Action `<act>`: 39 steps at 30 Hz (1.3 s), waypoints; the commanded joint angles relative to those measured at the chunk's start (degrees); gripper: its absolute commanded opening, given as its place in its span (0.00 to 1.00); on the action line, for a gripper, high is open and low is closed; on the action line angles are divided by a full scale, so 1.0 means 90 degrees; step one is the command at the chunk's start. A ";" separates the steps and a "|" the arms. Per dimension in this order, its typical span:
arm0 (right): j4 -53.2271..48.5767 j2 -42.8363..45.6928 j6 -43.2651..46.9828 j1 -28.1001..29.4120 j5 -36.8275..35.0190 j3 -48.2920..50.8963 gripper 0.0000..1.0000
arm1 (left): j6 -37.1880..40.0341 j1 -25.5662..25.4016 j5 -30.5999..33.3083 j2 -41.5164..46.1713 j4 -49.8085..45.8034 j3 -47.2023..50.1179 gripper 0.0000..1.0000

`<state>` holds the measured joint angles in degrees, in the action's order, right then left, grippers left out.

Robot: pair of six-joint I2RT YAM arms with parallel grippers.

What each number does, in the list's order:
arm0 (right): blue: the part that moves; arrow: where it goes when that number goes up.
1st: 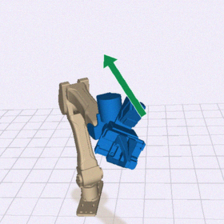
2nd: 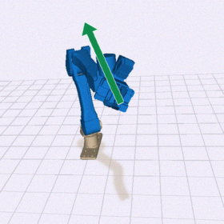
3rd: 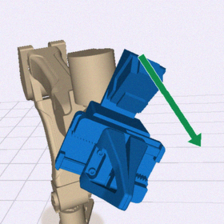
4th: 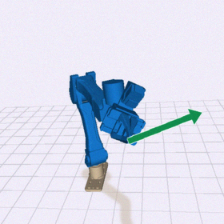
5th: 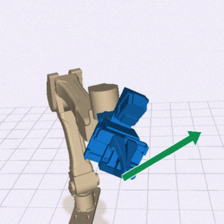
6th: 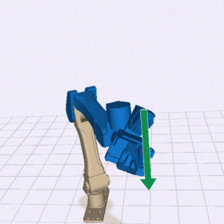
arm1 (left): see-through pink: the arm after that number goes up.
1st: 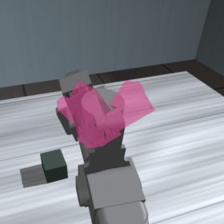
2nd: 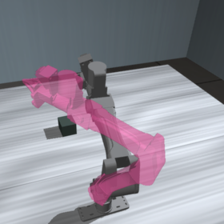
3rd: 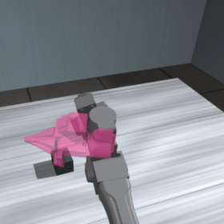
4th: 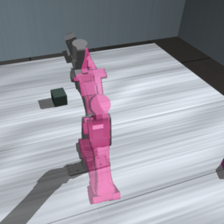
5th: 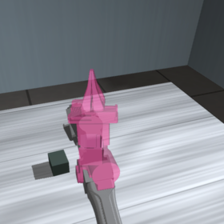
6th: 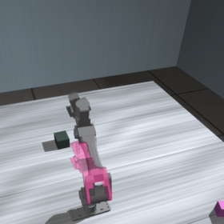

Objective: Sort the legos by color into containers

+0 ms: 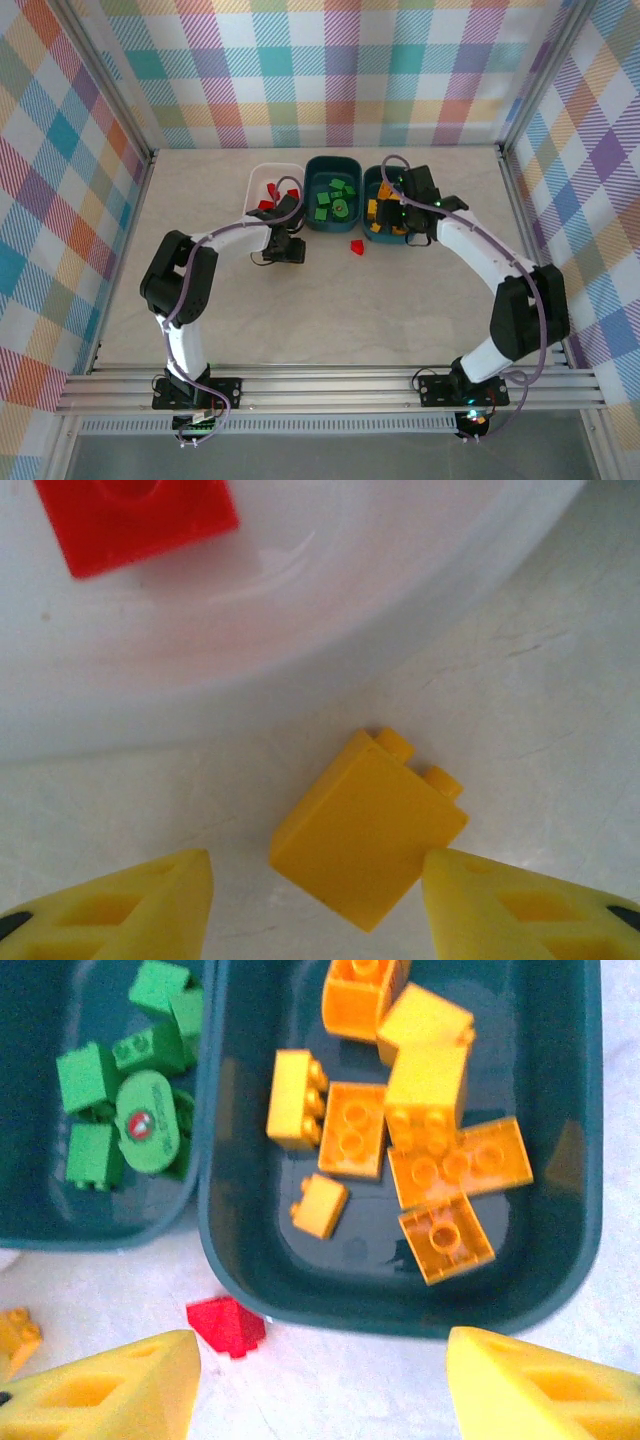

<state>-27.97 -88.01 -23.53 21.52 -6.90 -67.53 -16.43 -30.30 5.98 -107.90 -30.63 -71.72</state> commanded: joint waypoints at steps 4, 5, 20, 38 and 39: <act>0.0031 0.0439 -0.0216 0.0080 0.0242 0.0403 0.66 | 0.0300 0.0015 -0.0016 -0.0377 0.0309 -0.0231 0.56; 0.0020 0.0474 -0.0216 0.0080 0.0229 0.0420 0.66 | 0.0309 0.0013 -0.0045 -0.0408 0.0323 -0.0261 0.56; 0.0109 0.0521 -0.0255 0.0158 0.0253 0.0403 0.67 | 0.0220 -0.0243 -0.0571 -0.0006 0.0410 -0.0075 0.55; 0.0158 0.0443 -0.0188 0.0158 0.0219 0.0501 0.67 | -0.0409 -0.0240 0.0265 -0.0801 0.0601 -0.0795 0.57; 0.0172 0.0440 -0.0197 0.0158 0.0223 0.0510 0.67 | -0.0411 -0.0246 0.0273 -0.0820 0.0586 -0.0817 0.56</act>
<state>-27.68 -84.05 -25.04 22.59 -5.28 -63.86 -19.38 -32.29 7.14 -114.17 -25.69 -77.25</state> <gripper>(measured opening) 0.668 0.564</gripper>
